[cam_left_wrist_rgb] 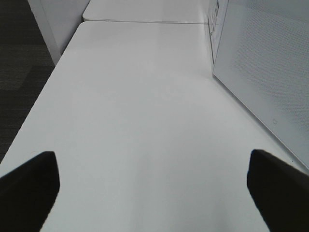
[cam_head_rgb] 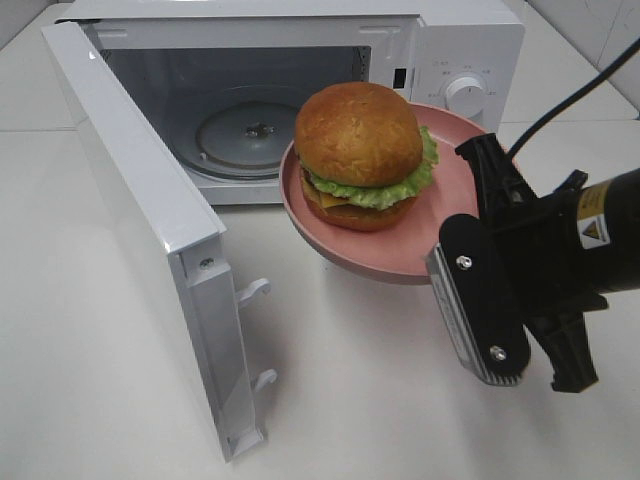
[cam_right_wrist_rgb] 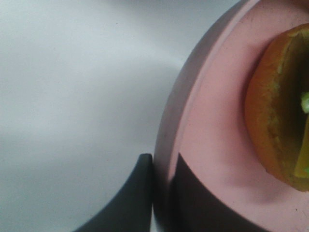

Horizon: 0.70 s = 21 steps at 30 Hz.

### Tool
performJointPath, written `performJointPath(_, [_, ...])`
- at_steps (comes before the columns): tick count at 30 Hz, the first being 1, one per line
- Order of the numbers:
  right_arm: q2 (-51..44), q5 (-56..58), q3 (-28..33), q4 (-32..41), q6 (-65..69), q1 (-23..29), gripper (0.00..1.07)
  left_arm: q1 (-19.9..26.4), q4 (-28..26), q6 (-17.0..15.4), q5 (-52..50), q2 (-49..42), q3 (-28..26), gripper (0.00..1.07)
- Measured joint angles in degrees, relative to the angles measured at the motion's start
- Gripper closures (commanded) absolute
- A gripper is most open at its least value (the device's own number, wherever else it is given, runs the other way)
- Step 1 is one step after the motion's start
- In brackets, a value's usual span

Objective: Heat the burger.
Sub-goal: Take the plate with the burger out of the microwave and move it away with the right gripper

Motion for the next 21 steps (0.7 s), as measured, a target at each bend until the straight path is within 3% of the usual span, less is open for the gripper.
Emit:
performJointPath(10, [-11.8,7.6,5.6,0.0,1.6,0.0,1.07,0.0,0.0,0.0,0.0,0.0,0.0,0.09])
performJointPath(21, [-24.2,17.8,8.0,-0.3,4.6,0.0,1.07,0.0,0.0,0.0,0.0,0.0,0.0,0.09])
